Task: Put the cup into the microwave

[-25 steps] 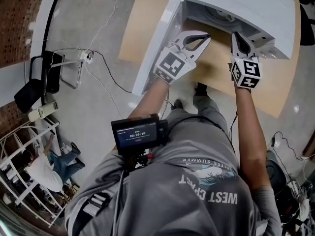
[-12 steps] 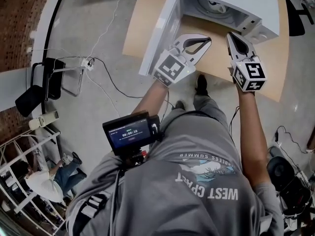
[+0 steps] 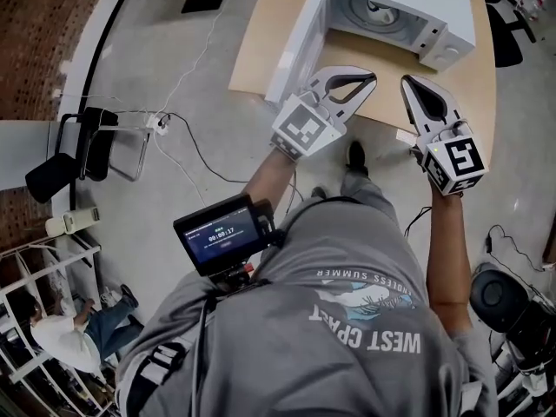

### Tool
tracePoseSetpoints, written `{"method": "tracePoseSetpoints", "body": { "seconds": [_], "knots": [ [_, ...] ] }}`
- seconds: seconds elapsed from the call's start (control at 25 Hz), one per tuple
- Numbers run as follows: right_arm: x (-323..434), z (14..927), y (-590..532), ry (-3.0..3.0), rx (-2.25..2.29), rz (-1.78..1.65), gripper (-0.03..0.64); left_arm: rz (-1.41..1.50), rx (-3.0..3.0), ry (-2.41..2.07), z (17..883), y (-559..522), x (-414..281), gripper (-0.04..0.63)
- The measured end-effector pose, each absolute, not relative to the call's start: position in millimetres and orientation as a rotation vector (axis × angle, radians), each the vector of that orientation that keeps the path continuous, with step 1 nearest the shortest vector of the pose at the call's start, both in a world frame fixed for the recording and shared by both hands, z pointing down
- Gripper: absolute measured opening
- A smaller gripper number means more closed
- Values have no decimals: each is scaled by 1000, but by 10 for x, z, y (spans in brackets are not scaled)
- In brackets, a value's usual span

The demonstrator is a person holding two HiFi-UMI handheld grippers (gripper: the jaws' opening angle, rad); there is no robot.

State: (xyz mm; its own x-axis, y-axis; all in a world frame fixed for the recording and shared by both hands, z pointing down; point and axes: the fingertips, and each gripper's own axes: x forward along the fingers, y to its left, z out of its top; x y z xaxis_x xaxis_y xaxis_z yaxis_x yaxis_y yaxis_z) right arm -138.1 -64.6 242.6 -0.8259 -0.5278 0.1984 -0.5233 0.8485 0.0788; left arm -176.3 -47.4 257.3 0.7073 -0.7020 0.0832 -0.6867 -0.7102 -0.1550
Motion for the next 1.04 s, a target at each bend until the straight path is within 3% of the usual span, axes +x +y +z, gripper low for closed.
{"method": "tracePoseSetpoints", "body": {
  "seconds": [0.32,0.76,1.04],
  "knots": [
    [-932,2082,472,-2802,917,-120,18,-191,-2783,1012,2443,386,-1393,21],
    [-425,1670,1100,-2815,974,-116,18,-248,-2786,957,2145,856,-1091,21],
    [346,1888,1300,-2807,1009,-156,18,-305,-2812,966,2697,1089,-475,21]
  ]
}}
